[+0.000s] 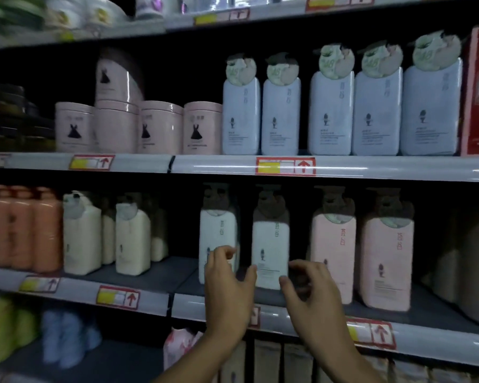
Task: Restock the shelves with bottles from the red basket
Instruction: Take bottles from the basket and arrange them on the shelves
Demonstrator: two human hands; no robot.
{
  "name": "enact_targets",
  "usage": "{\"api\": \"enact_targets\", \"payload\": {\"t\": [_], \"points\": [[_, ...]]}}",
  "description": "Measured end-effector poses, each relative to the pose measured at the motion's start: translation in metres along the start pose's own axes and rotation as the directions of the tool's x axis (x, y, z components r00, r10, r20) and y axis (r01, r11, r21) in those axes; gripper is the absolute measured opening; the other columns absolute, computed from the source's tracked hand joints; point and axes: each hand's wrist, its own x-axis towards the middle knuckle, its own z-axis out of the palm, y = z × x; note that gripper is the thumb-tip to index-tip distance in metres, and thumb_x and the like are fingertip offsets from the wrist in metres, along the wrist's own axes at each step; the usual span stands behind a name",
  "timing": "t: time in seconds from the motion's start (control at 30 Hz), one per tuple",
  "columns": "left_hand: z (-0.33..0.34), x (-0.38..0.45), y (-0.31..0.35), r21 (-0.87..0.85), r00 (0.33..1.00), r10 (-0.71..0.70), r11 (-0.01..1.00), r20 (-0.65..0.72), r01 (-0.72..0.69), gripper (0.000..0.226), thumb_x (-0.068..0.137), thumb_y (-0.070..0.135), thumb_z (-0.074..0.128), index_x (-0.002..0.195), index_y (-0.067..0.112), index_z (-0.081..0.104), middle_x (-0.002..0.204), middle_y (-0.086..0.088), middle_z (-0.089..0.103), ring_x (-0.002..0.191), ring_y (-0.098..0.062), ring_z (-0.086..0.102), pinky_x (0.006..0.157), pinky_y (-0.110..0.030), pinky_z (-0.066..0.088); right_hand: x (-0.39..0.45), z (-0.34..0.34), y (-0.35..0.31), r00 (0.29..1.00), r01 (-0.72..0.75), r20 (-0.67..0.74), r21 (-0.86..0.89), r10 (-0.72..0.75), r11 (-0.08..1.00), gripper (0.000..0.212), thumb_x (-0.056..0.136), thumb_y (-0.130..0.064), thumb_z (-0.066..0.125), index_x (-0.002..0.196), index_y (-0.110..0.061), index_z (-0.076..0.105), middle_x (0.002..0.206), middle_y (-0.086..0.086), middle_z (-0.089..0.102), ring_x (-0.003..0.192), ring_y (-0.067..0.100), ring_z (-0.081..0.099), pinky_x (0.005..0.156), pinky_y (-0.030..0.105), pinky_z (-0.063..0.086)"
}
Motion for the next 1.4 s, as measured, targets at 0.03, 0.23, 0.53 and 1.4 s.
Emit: {"api": "enact_targets", "payload": {"t": [0.03, 0.23, 0.53, 1.4], "points": [[-0.009, 0.005, -0.011, 0.016, 1.0, -0.009, 1.0, -0.011, 0.009, 0.036, 0.086, 0.027, 0.075, 0.107, 0.031, 0.046, 0.109, 0.012, 0.048, 0.1, -0.01, 0.052, 0.083, -0.026, 0.047, -0.001, 0.009, -0.001, 0.999, -0.03, 0.033, 0.001, 0.03, 1.0, 0.024, 0.089, -0.025, 0.07, 0.109, -0.032, 0.059, 0.107, -0.013, 0.054, 0.097, 0.007, 0.059, 0.083, 0.027, 0.052], [-0.033, 0.042, -0.048, 0.072, 0.999, -0.047, 0.996, -0.022, 0.049, 0.03, 0.086, 0.025, 0.077, 0.096, 0.025, 0.048, 0.097, 0.013, 0.046, 0.091, -0.014, 0.055, 0.081, -0.032, 0.05, -0.003, 0.052, -0.012, 0.992, -0.115, 0.051, 0.058, 0.112, 0.992, 0.034, 0.086, -0.021, 0.074, 0.103, -0.044, 0.056, 0.11, -0.014, 0.056, 0.098, 0.0, 0.057, 0.085, 0.032, 0.054], [-0.021, 0.072, -0.07, 0.071, 0.994, -0.086, 0.994, 0.069, 0.081, 0.032, 0.08, 0.021, 0.08, 0.085, 0.023, 0.048, 0.086, 0.006, 0.053, 0.077, -0.008, 0.055, 0.066, -0.024, 0.045, 0.015, 0.074, -0.022, 0.985, -0.17, 0.033, 0.097, 0.167, 0.981, 0.032, 0.09, -0.023, 0.069, 0.116, -0.035, 0.056, 0.116, -0.017, 0.054, 0.105, 0.003, 0.055, 0.085, 0.023, 0.05], [-0.219, 0.097, -0.182, 0.086, 0.973, -0.039, 0.994, -0.227, 0.06, 0.031, 0.077, 0.009, 0.08, 0.087, 0.024, 0.055, 0.087, 0.001, 0.062, 0.074, -0.011, 0.059, 0.063, -0.014, 0.04, -0.045, 0.198, -0.104, 0.971, -0.082, 0.234, 0.141, 0.048, 0.987, 0.034, 0.086, -0.018, 0.074, 0.118, -0.025, 0.063, 0.113, -0.004, 0.062, 0.097, 0.012, 0.062, 0.081, 0.032, 0.056]]}}
